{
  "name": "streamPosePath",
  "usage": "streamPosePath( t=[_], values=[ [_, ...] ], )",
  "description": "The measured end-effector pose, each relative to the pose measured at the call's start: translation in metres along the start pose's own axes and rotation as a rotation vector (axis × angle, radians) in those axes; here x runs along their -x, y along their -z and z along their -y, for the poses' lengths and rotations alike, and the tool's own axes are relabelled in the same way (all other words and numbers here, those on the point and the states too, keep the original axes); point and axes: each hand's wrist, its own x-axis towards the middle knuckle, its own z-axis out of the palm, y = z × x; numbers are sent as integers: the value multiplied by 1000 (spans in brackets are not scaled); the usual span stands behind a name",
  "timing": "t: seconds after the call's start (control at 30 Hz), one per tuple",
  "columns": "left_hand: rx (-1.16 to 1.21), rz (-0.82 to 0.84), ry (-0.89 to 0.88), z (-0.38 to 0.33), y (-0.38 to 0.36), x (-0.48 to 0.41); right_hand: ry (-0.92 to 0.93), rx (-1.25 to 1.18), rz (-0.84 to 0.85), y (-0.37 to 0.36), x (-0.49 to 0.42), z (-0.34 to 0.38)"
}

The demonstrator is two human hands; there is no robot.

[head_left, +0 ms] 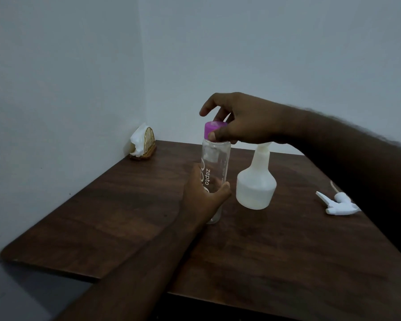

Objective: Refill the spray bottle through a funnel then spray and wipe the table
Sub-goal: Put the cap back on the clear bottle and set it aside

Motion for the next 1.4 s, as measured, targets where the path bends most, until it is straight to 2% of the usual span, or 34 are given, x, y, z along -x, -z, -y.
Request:
streamPosePath(
  t=[0.07, 0.13, 0.3, 0.37, 0.43, 0.57, 0.8, 0.97, 1.07, 1.2, 1.3, 1.4],
  values=[
    [15, 38, 5, -2, 0, 1, 11, 19, 22, -4, -1, 1],
    [59, 94, 34, -7, 1, 3, 25, -105, 60, -10, -2, 0],
    [226, 183, 74, -7, 6, 3, 95, -871, 81, -30, -9, -14],
    [292, 198, 106, -6, 7, 2, 93, -1043, 74, -45, -11, -17],
    [277, 167, 113, -5, 7, 2, 80, -1101, -30, -60, -14, -16],
    [160, 14, -2, -6, 6, -1, 98, -1104, -329, -77, -23, -7],
    [84, -39, -55, -12, 7, 1, 110, -1055, -524, -84, -22, -1],
    [60, -54, -29, -9, 9, -2, 10, -1011, -502, -87, -19, -11],
    [40, -108, 1, -6, 13, -9, -78, -949, -417, -102, -19, -18],
    [-77, -98, -9, 0, 17, -18, -90, -793, -317, -119, -18, -29],
    [-138, 14, 55, 9, 24, -22, -123, -724, -325, -122, -18, -32],
    [-237, 262, 118, 20, 48, -19, -133, -693, -335, -116, -17, -32]
  ],
)
